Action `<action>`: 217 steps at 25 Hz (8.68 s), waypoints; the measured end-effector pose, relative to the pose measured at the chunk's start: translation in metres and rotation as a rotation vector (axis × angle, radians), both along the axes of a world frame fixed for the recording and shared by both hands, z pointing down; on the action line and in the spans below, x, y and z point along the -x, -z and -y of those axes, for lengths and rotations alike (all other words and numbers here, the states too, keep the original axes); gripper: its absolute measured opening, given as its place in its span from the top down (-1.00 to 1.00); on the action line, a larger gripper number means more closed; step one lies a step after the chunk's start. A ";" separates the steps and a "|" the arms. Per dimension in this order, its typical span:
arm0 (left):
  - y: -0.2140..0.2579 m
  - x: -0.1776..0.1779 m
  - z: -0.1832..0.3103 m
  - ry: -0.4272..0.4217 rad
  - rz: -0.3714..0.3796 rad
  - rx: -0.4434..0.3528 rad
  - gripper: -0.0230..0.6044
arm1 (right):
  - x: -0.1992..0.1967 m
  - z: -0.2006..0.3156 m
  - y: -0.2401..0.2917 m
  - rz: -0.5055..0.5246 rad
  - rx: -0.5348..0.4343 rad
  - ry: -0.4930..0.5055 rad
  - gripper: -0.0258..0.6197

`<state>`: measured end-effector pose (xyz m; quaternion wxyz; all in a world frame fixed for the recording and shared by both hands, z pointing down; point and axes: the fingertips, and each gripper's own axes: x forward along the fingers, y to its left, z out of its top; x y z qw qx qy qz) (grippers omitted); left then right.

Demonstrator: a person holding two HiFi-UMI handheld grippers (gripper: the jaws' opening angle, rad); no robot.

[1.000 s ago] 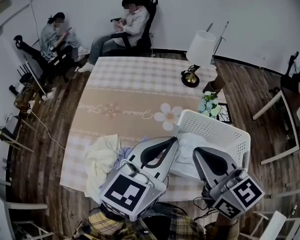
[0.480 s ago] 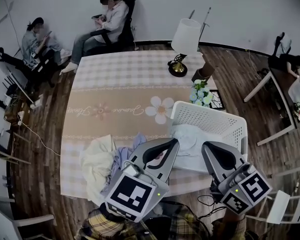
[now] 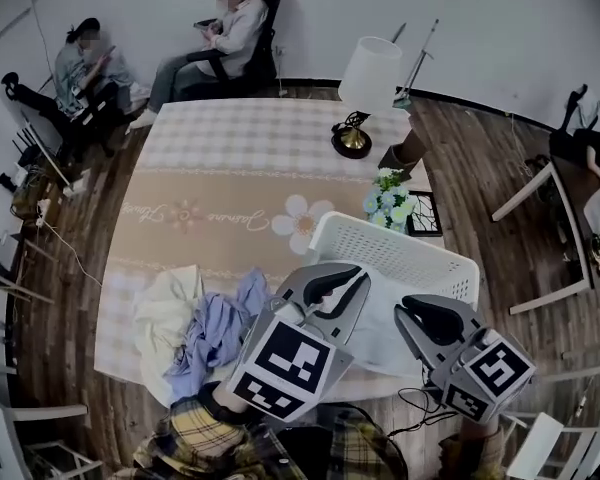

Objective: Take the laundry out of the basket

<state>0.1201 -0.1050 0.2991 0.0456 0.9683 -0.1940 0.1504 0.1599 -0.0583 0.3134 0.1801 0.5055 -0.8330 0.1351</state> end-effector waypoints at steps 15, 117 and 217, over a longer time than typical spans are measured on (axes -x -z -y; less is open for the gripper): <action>-0.099 -0.088 0.035 0.102 0.245 0.212 0.11 | -0.046 0.014 -0.094 -0.157 0.259 0.413 0.00; 0.005 0.093 0.001 0.035 0.214 0.231 0.64 | 0.084 0.028 0.046 -0.014 -0.081 0.108 0.82; 0.054 -0.031 -0.013 0.184 -0.259 0.009 0.88 | -0.031 0.021 0.071 0.278 -0.280 0.098 0.92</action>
